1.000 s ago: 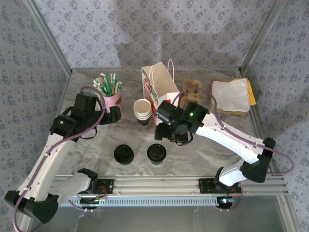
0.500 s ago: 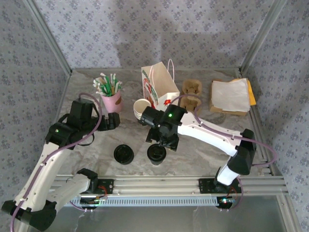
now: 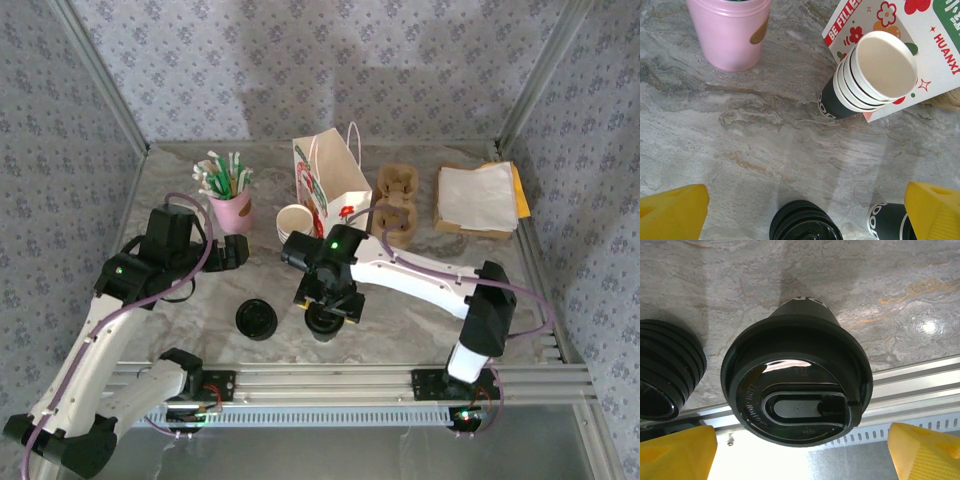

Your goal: Pack the takeout coffee

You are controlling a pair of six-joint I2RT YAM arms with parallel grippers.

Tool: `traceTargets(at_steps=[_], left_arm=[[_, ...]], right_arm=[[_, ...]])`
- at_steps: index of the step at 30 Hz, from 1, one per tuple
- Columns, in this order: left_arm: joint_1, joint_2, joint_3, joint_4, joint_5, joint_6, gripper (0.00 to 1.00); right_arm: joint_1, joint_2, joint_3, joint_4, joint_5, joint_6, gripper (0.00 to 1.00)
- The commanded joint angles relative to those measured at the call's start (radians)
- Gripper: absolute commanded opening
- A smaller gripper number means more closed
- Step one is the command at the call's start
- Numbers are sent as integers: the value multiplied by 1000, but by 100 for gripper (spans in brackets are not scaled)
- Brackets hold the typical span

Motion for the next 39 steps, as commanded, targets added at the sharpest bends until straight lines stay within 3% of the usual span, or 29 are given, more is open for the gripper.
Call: traceTargets(at_steps=[1,39], left_arm=[[4,-15,7,0,11,11,100],[4,-20,7,-8,-10,20,100]], right_arm=[[8,18,15,-47,-13,24,90],[11,123,74,-93,-58,-17,74]])
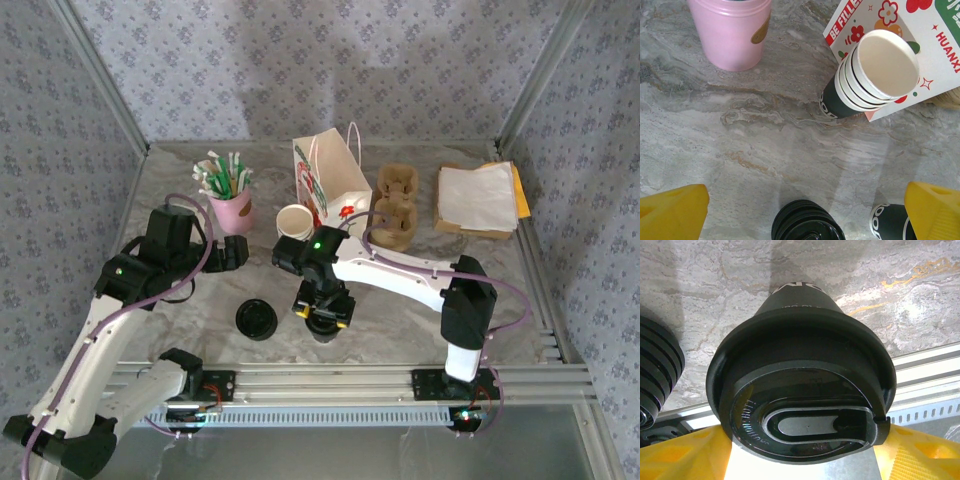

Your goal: Pack the takeout coffee

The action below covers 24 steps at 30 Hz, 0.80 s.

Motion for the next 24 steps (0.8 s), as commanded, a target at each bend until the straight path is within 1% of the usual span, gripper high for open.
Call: traceTargets(at_steps=[1,15,24], left_arm=[[5,-17,11,-7,-6,13,100],[5,-18,13,-12,-9,12,100],[4,-18,19,-19,-10,13,100]], right_arm=[[6,22,24,-46,-4,-2,73],[-17,-9,6,-84,57,-24,72],[-91,-89,-88,-82,99,-36,72]])
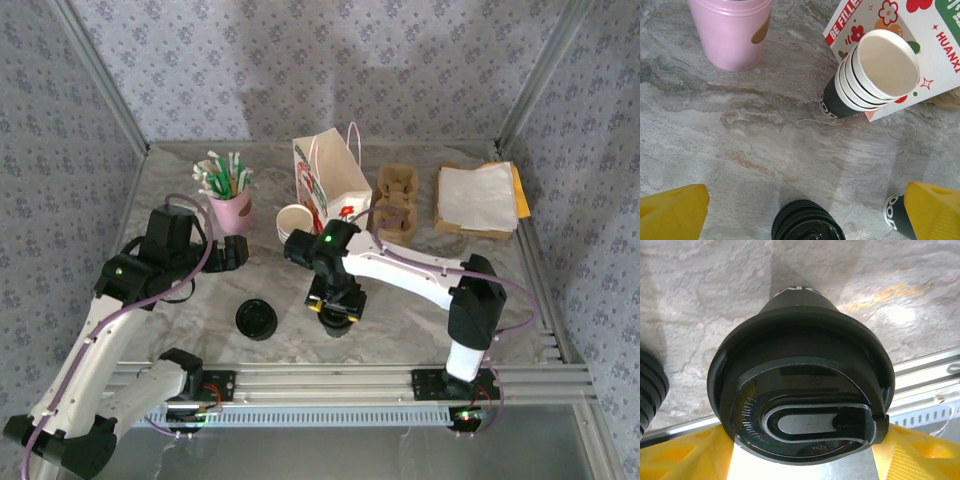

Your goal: Pack the takeout coffee

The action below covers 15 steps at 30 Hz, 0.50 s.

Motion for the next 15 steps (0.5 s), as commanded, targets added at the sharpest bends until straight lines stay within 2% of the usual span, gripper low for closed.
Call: traceTargets(at_steps=[1,8,15], left_arm=[[4,-18,21,-21,-10,14,100],[5,-15,30,-34,-19,17,100],[4,-14,35,-47,-24,11,100]], right_arm=[[-33,-47,-44,-48,52,-9,72],[-139,-111,-111,-44,83,-56,72],[-313,-178,-166,-54,102,-158,73]])
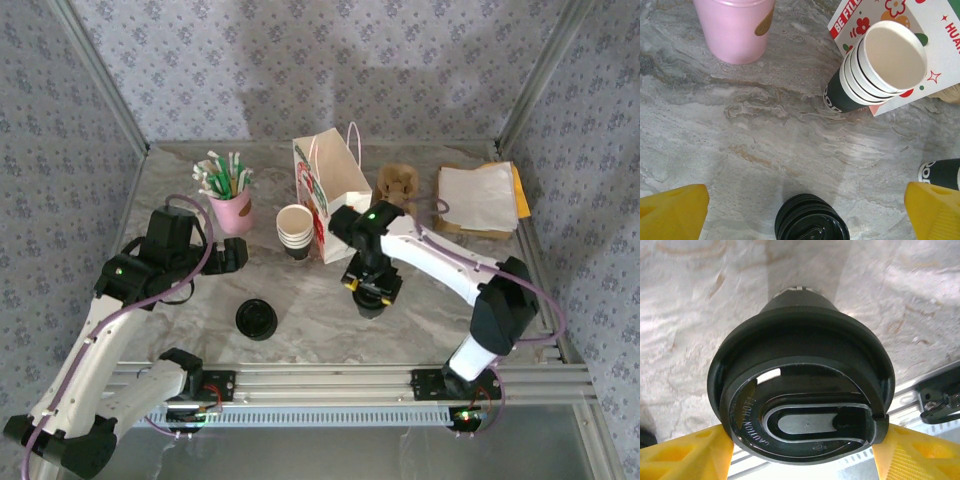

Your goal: Pack the takeout coffee

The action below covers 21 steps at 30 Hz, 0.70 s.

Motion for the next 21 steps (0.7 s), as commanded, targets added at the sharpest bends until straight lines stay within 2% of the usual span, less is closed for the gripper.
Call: traceTargets(at_steps=[1,13,21], left_arm=[[4,-14,35,-22,-21,11,100],[4,26,56,-34,-24,7,100],[3,67,73,-37,0,1,100]], right_arm=[[-79,-47,-24,-51,43,-77,73],[-389,-93,-78,1,32,-258,73],[-559,-89,-79,53,10,-336,74]])
